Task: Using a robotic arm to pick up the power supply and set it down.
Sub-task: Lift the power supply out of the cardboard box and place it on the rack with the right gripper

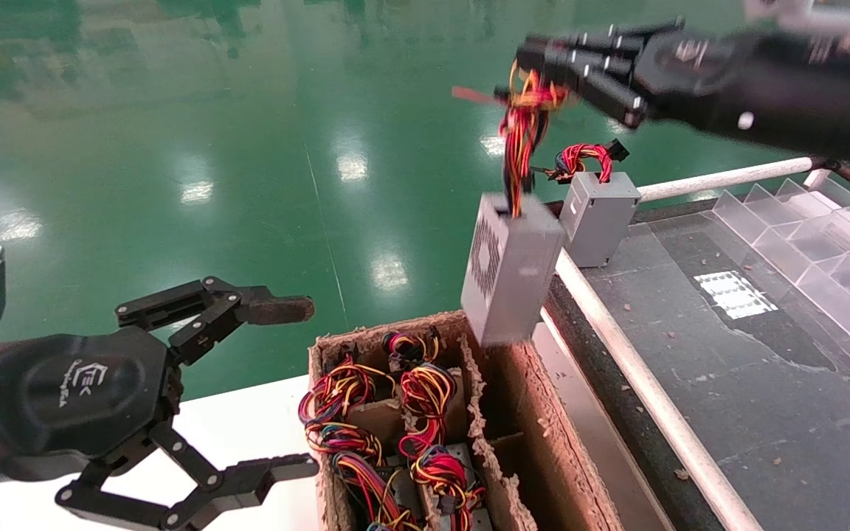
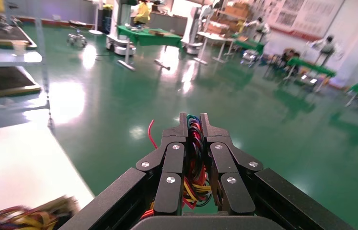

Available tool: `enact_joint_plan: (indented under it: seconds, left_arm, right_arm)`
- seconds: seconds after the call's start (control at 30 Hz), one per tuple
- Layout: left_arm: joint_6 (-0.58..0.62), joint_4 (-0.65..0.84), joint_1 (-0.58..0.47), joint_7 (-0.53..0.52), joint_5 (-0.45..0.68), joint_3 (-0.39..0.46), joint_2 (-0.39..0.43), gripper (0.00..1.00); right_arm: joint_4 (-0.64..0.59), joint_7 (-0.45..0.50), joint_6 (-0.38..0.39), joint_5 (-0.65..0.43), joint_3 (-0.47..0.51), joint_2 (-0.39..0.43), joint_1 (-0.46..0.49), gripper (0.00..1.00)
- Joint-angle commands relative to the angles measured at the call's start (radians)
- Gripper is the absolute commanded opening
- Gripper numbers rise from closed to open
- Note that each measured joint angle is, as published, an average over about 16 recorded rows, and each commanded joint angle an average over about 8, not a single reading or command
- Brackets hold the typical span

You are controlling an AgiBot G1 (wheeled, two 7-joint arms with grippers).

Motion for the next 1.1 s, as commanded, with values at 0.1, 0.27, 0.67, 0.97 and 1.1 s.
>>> enact_joint_plan:
  seconds: [0.1,0.27,0.67,0.97,1.1]
  left_arm:
    - [0.0,0.0,0.0,0.0,0.0,0.0,0.0,1.0]
    - [0.0,0.0,0.0,0.0,0.0,0.0,0.0,1.0]
    - [0.0,0.0,0.0,0.0,0.0,0.0,0.0,1.0]
    - [0.0,0.0,0.0,0.0,0.0,0.0,0.0,1.0]
    - [0.0,0.0,0.0,0.0,0.0,0.001,0.0,1.0]
  right_arm:
    - [-0.002,-0.012,0.027,-0.007,0.0,-0.005,0.049,0.0]
    - [-0.033,-0.038,0.057,-0.02,-0.004,-0.001,0.094,0.0]
    - [-0.115,-0.088,0.062,-0.06,-0.025,0.077,0.137,0.0]
    - [-0.155,-0.1,0.013,-0.102,-0.052,0.194,0.139,0.0]
    - [-0.163,-0.107,0.008,-0.119,-0.064,0.229,0.137,0.0]
